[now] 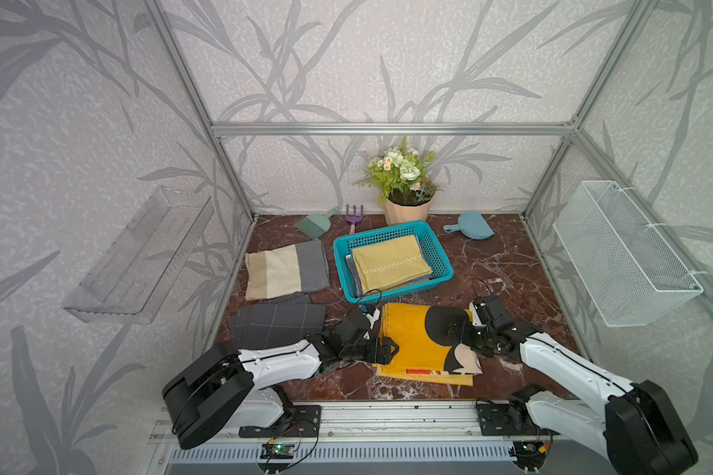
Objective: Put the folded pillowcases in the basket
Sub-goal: Pick up the pillowcase at the center of the board.
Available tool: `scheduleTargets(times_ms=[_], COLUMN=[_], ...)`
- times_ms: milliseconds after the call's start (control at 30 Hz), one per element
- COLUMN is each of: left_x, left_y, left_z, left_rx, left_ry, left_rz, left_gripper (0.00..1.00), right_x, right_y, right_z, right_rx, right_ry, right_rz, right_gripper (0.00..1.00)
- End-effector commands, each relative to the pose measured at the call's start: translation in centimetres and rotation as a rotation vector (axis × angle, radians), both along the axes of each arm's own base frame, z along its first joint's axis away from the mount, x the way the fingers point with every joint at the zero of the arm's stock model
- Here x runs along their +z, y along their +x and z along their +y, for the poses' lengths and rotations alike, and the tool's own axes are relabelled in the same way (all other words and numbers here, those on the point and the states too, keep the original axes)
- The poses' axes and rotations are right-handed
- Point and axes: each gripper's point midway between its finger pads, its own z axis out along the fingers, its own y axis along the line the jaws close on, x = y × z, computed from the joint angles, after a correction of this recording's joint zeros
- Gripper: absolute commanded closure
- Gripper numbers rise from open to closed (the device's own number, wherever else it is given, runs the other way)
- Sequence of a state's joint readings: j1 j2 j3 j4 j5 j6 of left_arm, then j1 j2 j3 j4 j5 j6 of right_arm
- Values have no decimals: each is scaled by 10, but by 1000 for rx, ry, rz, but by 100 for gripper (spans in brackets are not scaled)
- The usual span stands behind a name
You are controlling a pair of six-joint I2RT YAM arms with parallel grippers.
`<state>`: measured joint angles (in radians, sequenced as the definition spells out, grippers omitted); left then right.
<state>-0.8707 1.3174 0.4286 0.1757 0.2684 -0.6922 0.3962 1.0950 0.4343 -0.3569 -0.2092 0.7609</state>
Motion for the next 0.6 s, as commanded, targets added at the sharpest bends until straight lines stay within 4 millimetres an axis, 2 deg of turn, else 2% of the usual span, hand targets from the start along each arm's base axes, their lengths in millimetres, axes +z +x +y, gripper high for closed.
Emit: scheduleTargets(times_ms=[0, 200, 267, 333, 400, 433, 500, 533, 567], left_x=[1, -4, -6, -7, -7, -7, -6, -6, -6], left_y=[-2, -3, -2, 0, 2, 2, 3, 4, 4], left_z=[-7, -8, -8, -5, -3, -2, 0, 1, 1], left_rx=[-22, -27, -25, -15, -4, 1, 10, 13, 17], left_ry=[-4, 13, 29, 49, 61, 66, 72, 74, 78], left_rz=[15, 28, 32, 30, 24, 20, 16, 15, 13], left_gripper=[0, 0, 6, 17, 33, 43, 67, 81, 95], right_x=[-32, -36, -36, -38, -41, -42, -45, -45, -45], right_y=[-44, -43, -43, -43, -44, -45, -46, -46, -46], right_z=[0, 6, 8, 11, 13, 14, 14, 14, 15], right_rx=[5, 24, 28, 35, 38, 40, 37, 39, 40], right_ry=[11, 6, -1, -4, -7, -8, -15, -17, -22], right_rz=[191, 204, 207, 210, 215, 219, 226, 229, 229], right_gripper=[1, 0, 3, 12, 26, 38, 69, 82, 90])
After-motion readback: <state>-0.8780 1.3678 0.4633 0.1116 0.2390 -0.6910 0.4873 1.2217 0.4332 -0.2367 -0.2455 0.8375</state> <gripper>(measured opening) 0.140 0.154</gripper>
